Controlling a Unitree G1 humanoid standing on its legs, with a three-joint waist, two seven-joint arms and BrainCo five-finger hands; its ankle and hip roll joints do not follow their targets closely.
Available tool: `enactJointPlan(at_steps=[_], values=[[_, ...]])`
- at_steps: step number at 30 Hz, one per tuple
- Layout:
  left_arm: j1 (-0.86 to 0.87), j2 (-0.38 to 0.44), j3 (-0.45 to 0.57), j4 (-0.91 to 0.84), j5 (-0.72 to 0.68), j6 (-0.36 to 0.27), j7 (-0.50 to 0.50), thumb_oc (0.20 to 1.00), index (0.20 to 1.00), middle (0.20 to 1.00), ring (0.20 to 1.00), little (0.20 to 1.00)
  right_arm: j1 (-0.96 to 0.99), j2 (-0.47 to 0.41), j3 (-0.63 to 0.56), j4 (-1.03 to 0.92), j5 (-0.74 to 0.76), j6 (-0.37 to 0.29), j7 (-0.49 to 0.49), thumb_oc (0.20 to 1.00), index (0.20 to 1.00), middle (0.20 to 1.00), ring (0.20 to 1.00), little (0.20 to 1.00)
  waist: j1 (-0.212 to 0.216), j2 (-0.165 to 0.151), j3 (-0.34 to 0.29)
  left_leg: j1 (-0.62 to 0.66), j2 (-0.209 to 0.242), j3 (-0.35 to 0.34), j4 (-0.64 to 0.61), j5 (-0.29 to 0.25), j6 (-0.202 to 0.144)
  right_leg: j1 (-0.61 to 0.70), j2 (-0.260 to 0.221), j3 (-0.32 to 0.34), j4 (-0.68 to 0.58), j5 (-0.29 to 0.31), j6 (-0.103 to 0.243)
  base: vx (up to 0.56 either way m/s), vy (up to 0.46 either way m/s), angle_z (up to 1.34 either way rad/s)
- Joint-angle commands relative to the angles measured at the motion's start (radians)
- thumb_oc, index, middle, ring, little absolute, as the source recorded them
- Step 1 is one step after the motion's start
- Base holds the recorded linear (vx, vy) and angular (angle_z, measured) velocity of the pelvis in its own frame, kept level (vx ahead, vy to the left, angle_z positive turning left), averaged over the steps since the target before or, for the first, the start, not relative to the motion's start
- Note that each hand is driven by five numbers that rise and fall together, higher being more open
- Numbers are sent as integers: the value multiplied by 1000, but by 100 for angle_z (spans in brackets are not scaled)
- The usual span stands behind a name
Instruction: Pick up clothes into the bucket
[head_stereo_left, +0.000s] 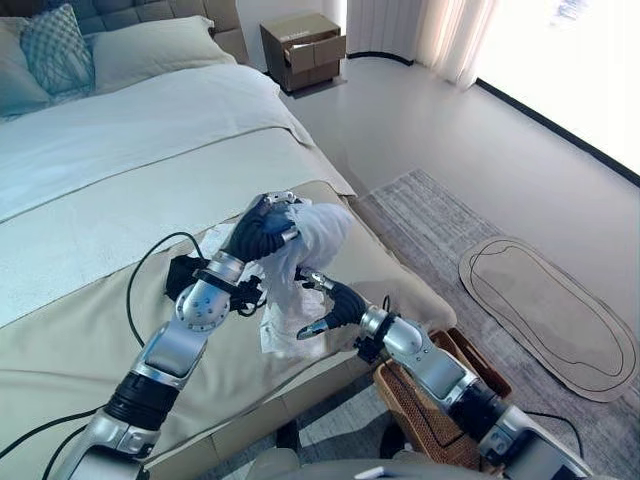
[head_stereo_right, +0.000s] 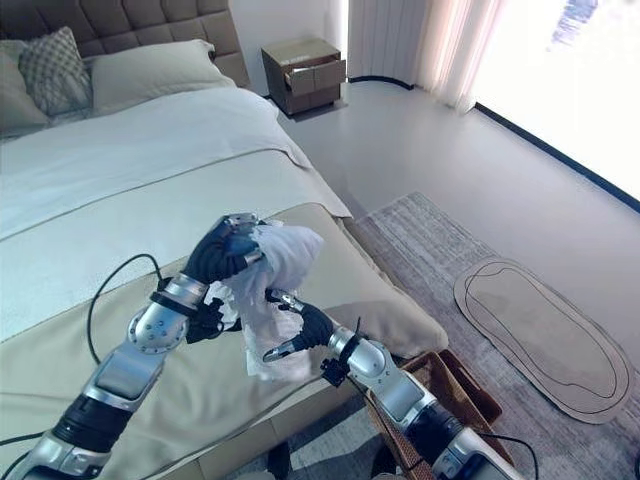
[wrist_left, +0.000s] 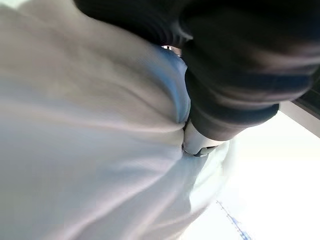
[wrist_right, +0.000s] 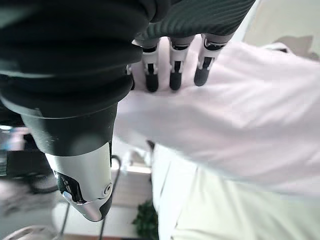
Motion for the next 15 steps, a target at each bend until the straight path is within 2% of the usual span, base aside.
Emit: enactJointPlan(at_steps=[1,4,9,10,11,12,15], values=[[-79,-31,-9,-125,-106,-48,19,200,200,200,200,200,-71,81,45,30,5,0,-61,1000,1000,1000,1000,1000,24,-41,-25,30,26,24,18,-49,-14,0,-80,73,9,22,73,0,0,0],[-81,-61,-47,-122,-110,-31,43,200,200,200,200,200,-71,113,35,57,6,9,-123,1000,1000,1000,1000,1000,25,-38,-25,31,21,21,20,-52,-10,4,-85,71,10,25,74,0,0,0],[-77,-73,-60,-127,-97,-19,85,200,200,200,200,200,-56,113,7,36,-35,1,-211,1000,1000,1000,1000,1000,21,-36,-24,31,18,23,21,-53,-5,1,-85,72,9,28,75,0,0,0],[-74,-75,-62,-128,-90,-15,111,200,200,200,200,200,-49,112,-9,32,-74,-4,-266,1000,1000,1000,1000,1000,17,-33,-22,31,17,24,23,-54,-4,0,-86,74,9,29,76,0,0,0],[-74,-75,-62,-128,-90,-15,111,200,200,200,200,200,-48,112,-9,32,-76,-4,-267,1000,1000,1000,1000,1000,17,-34,-22,31,17,24,23,-54,-4,0,-86,75,9,29,76,-32,21,-1],[-79,-75,-62,-138,-70,-9,144,200,200,200,200,200,-41,120,-23,36,-111,2,-328,1000,1000,1000,1000,1000,13,-34,-19,21,12,25,29,-46,-1,-7,-90,75,10,37,75,0,0,0],[-89,-78,-60,-153,-46,0,182,200,200,200,200,200,-27,134,-20,41,-123,15,-359,1000,1000,1000,1000,1000,10,-33,-19,26,15,23,32,-57,0,-1,-87,77,11,28,77,14,-1,0]])
